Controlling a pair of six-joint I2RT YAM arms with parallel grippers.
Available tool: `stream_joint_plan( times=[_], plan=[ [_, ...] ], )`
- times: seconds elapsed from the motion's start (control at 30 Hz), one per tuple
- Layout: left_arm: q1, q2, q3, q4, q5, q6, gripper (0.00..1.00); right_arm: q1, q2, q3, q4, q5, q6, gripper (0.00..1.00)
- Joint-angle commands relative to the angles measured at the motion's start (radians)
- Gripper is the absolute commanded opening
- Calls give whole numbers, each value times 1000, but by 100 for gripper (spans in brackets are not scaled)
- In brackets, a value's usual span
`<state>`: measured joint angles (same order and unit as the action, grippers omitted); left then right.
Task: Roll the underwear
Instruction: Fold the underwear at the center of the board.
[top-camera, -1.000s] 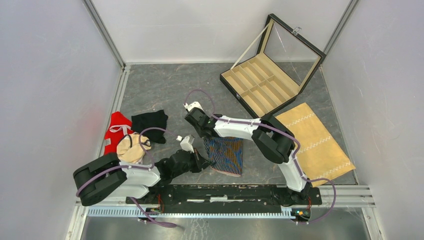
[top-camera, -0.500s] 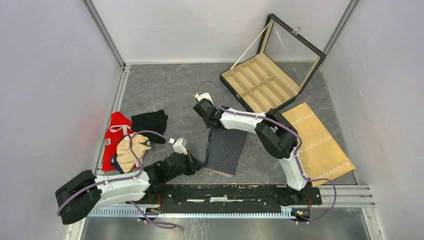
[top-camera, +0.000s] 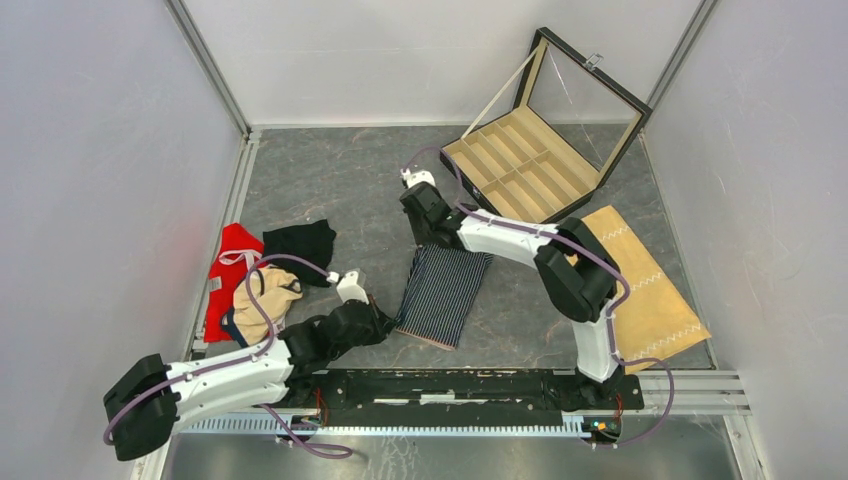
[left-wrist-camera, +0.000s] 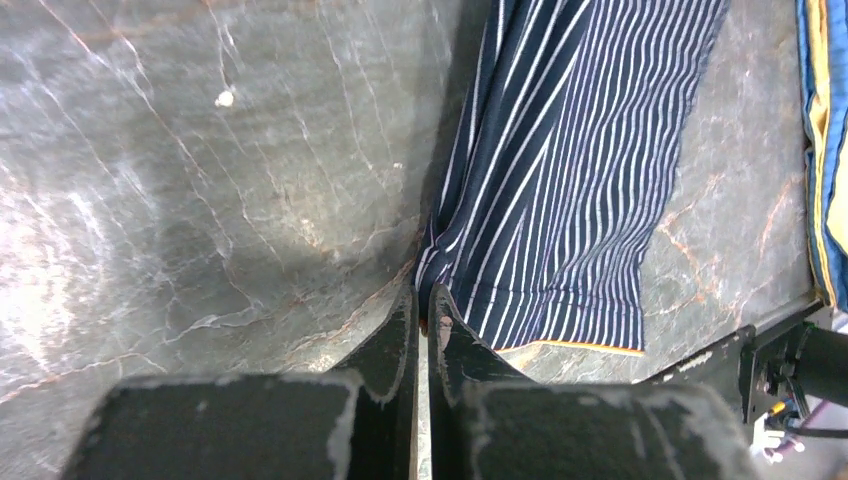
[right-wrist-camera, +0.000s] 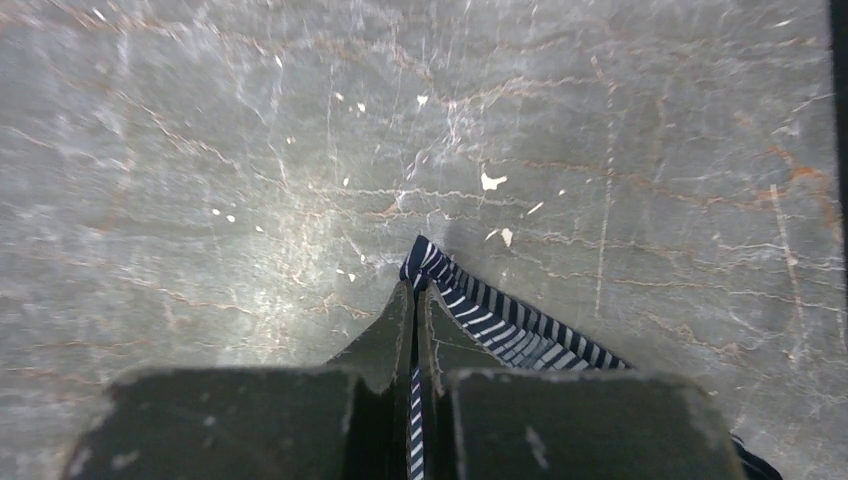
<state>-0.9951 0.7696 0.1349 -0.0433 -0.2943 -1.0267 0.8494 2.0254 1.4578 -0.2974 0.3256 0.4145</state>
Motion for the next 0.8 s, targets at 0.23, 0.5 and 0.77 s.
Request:
stream_joint_plan(
  times=[0.23, 0.5, 0.77],
  plan=[
    [-5, -10, 251, -318, -234, 193, 2, -86, -235, -171, 191, -124, 53, 0],
    [-7, 111, 380, -364, -268, 303, 2, -134, -250, -246, 240, -179, 60, 0],
    [-58, 134, 389, -320, -223, 404, 2, -155, -298, -361, 288, -190, 74, 0]
  ],
)
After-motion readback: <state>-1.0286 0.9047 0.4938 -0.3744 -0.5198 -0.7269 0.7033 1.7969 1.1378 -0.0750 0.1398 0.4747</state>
